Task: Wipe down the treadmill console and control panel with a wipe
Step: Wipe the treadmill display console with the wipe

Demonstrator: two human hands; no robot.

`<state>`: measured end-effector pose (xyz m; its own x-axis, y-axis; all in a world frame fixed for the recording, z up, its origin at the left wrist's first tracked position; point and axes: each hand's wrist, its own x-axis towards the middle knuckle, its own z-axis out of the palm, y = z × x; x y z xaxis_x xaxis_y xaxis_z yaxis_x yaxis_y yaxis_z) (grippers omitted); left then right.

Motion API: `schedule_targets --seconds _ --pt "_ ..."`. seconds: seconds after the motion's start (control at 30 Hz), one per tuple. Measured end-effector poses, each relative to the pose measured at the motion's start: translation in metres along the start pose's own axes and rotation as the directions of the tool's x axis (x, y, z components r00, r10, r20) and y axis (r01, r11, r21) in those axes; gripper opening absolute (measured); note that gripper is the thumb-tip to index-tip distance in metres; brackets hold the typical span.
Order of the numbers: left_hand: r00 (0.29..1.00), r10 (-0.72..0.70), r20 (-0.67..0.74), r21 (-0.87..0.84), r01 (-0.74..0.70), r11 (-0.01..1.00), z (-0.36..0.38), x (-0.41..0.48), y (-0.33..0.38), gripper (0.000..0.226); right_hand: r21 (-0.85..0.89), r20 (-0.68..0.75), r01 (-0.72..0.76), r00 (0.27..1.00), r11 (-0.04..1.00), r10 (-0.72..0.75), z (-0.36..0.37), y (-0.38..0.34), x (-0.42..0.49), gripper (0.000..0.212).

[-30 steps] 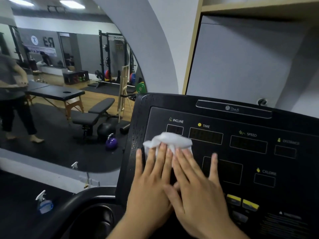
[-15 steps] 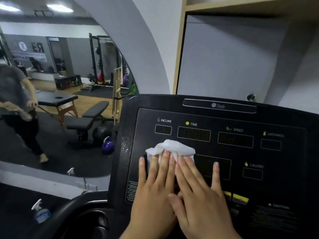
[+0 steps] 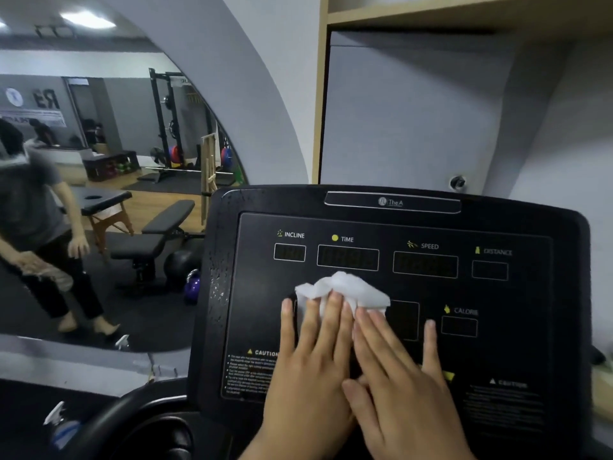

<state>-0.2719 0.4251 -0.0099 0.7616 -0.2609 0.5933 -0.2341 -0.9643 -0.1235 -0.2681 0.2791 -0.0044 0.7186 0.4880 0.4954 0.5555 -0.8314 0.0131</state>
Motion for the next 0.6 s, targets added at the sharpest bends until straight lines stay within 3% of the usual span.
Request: schedule_targets --seconds 0.2,0.4,0.6 --pt "0.998 -0.057 0.013 0.051 0.057 0.997 -0.023 0.068 -0.002 0.070 0.052 -0.087 -0.145 0.985 0.988 0.149 -0.035 0.013 0.049 0.070" --pt "0.998 0.060 0.002 -0.016 -0.060 0.998 0.002 0.014 0.020 0.063 -0.015 -0.017 -0.079 0.997 0.997 0.079 -0.009 0.020 -0.010 0.069" --pt "0.999 0.021 -0.029 0.000 -0.021 1.000 -0.013 0.064 0.013 0.069 -0.025 -0.082 -0.154 0.985 0.988 0.151 -0.035 0.035 0.033 0.070"
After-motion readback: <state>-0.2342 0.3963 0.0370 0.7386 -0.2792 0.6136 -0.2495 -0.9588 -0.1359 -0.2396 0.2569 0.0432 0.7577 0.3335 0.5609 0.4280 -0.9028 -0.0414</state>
